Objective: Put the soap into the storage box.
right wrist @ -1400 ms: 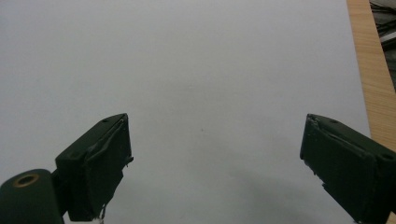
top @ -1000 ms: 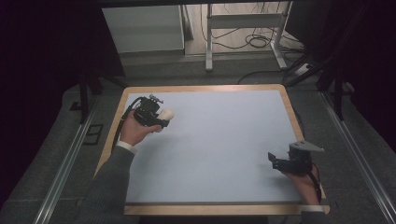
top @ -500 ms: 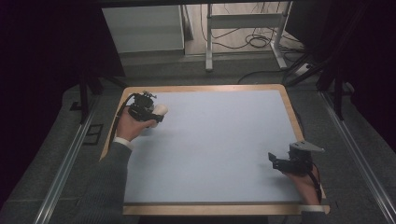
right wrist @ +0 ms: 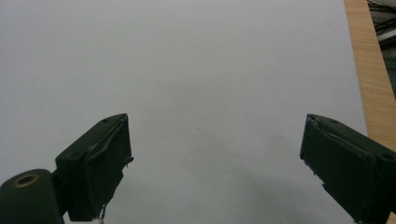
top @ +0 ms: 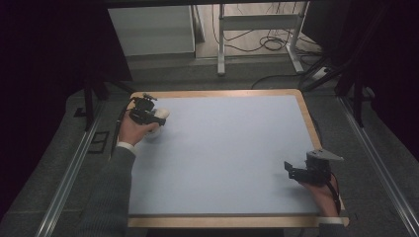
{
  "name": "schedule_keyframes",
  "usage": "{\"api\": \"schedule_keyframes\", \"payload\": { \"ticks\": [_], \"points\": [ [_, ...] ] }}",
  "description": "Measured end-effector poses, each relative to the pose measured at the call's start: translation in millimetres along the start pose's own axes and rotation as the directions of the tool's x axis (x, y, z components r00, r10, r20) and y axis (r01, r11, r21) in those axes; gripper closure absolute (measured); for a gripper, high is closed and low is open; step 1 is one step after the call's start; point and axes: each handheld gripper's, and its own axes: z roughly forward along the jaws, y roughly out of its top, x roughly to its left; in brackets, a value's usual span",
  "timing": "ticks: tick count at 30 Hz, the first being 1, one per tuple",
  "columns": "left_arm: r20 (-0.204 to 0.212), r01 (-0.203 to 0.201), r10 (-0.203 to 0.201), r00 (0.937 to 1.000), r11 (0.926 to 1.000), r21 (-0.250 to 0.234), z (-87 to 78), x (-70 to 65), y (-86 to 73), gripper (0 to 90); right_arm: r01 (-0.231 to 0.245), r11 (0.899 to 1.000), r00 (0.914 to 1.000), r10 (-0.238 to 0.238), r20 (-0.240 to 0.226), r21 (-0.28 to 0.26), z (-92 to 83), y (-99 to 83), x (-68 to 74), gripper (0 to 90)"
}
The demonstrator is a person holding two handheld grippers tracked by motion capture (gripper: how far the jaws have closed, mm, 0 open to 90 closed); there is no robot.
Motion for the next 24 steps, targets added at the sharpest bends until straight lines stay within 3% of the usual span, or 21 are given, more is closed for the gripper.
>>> {"api": "schedule_keyframes", "payload": {
  "ticks": [12, 24],
  "points": [
    [-0.037, 0.078, -0.078, 0.9963, 0.9969, 0.012, 13.0, 24.9, -1.8, 49.6, -0.004, 1.000, 1.0000, 0.004, 0.002, -0.003, -1.0, -0.1, -1.0, 8.6],
    [-0.067, 0.109, -0.106, 0.9921, 0.9929, 0.047, 35.9, 31.9, -0.7, 49.6, -0.007, 1.000, 1.0000, 0.007, 0.005, -0.004, -1.3, -0.8, -3.0, 8.5]
  ]
}}
